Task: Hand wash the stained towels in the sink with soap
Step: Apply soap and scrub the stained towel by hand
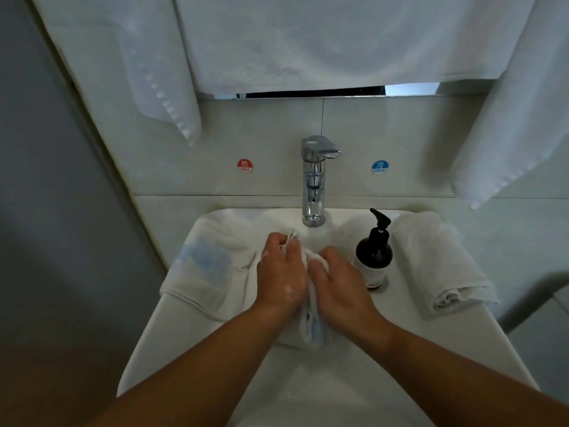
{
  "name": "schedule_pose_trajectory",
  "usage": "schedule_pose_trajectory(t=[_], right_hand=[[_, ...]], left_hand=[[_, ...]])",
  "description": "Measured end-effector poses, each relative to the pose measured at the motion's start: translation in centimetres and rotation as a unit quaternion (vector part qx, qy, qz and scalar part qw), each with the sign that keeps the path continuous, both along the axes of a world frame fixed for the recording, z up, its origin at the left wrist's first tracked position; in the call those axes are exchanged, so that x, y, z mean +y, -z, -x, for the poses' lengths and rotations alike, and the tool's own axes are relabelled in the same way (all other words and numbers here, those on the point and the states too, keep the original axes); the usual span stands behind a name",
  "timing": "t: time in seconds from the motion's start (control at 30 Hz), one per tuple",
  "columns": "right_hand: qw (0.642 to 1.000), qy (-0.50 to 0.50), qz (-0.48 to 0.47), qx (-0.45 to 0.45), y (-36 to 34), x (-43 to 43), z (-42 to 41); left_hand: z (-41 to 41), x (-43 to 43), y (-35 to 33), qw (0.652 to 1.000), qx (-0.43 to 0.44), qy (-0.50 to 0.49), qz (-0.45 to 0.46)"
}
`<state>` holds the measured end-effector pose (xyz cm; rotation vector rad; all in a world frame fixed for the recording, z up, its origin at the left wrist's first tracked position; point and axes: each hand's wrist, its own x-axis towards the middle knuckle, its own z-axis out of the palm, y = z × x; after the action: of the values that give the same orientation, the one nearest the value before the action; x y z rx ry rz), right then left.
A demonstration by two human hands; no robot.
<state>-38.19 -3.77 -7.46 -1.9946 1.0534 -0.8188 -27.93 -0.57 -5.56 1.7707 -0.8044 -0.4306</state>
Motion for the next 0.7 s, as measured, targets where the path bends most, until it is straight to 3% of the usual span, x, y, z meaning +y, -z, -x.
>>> schedule_pose_trajectory(t=[0.1,0.2,0.3,0.4,0.47,0.57,0.63,0.7], right_hand=[[0.996,0.022,0.047,-0.069,-1.3,-0.3,-0.5],[0.996,0.075,-0.017,-0.037,-1.0,-2.2,-0.3],[0.999,0.033,-0.014,0.015,0.0,-1.0,0.1],[0.997,-0.017,0.034,-0.064,-1.1,1.0,-0.3],[0.995,0.022,0.048,-0.081,-1.6,0.2,-0.6],[0.996,0.078,-0.03,-0.043,-1.2,-2.1,-0.3],[0.998,0.047,-0.03,-0.012,-0.6,-1.4,-0.1],[0.999,0.006,0.011,-0.034,-0.7,0.2,-0.2]], left_hand=[[0.6,0.8,0.7,0.998,-0.014,0.027,-0.05],[1.7,1.7,0.1,0.995,-0.041,0.087,0.002],[0.3,0.3,-0.3,0.999,-0.014,0.033,0.033],[-0.4,0.3,0.3,0.999,0.024,-0.003,-0.023],[0.5,1.2,0.3,0.999,0.016,0.037,-0.023],[1.2,1.7,-0.8,0.997,-0.017,0.081,0.003],[0.5,0.7,-0.9,0.998,-0.002,0.044,0.032],[-0.1,0.1,-0.5,1.0,0.018,0.003,0.004]])
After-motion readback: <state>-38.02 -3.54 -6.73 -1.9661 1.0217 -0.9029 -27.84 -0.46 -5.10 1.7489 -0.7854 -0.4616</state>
